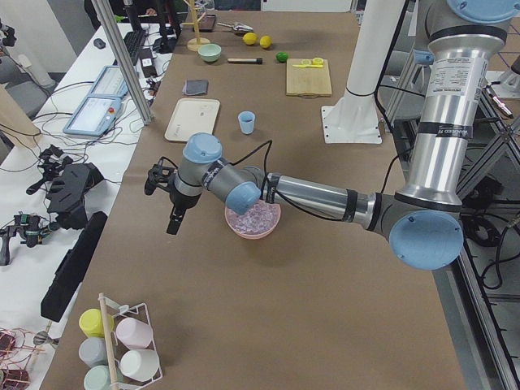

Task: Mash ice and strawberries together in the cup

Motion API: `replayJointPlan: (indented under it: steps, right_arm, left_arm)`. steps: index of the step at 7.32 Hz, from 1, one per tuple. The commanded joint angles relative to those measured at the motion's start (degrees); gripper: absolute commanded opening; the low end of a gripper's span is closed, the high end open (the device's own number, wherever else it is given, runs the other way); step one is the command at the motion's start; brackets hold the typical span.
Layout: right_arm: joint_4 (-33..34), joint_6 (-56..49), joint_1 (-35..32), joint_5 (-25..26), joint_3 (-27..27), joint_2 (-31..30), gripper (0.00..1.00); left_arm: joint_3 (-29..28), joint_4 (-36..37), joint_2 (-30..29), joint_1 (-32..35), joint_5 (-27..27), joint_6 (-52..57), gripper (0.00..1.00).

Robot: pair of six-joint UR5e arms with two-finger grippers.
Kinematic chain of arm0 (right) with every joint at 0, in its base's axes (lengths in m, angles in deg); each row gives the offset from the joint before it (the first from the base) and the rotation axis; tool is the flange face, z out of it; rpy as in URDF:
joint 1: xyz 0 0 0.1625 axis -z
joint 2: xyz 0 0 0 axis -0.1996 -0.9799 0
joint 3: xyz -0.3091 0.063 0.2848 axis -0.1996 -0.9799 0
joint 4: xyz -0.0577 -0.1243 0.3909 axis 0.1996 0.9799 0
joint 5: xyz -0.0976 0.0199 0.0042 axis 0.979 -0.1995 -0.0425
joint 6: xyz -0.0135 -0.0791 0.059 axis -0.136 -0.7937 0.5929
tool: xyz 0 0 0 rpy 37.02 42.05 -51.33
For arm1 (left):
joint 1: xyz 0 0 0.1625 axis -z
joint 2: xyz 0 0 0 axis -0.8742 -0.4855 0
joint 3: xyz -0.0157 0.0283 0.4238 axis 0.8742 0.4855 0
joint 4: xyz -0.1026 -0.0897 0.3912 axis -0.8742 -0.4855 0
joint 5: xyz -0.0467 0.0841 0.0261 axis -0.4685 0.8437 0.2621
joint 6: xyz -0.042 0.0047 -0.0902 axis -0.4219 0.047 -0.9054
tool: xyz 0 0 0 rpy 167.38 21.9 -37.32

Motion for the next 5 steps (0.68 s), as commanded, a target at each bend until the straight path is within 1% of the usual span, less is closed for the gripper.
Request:
replayJointPlan:
  steps: [1,2,3,4,5]
  right_arm:
    - [0.0,0.3,0.0,0.0,-0.5,0.1,1.00]
    - [0.0,0.3,0.0,0.0,-0.7,0.1,1.00]
    - [0.0,0.5,0.0,-0.1,-0.7,0.3,1.00]
    - [0.0,1.3,0.1,-0.2,-1.0,0.5,1.00]
    - [0.0,1.4,0.1,-0.4,-1.1,0.8,1.00]
  left_arm:
    - [-2.1,10.3,-1.9,6.2,-9.4,11.9,0.97]
    - [-2.0,14.1,-2.0,7.3,-9.4,17.0,0.97]
    - [-1.9,14.2,-0.6,7.4,-9.7,17.6,0.97]
    - [-1.7,13.6,2.4,7.4,-9.7,18.4,0.97]
    - [0.0,13.7,4.0,7.4,-9.7,18.8,0.97]
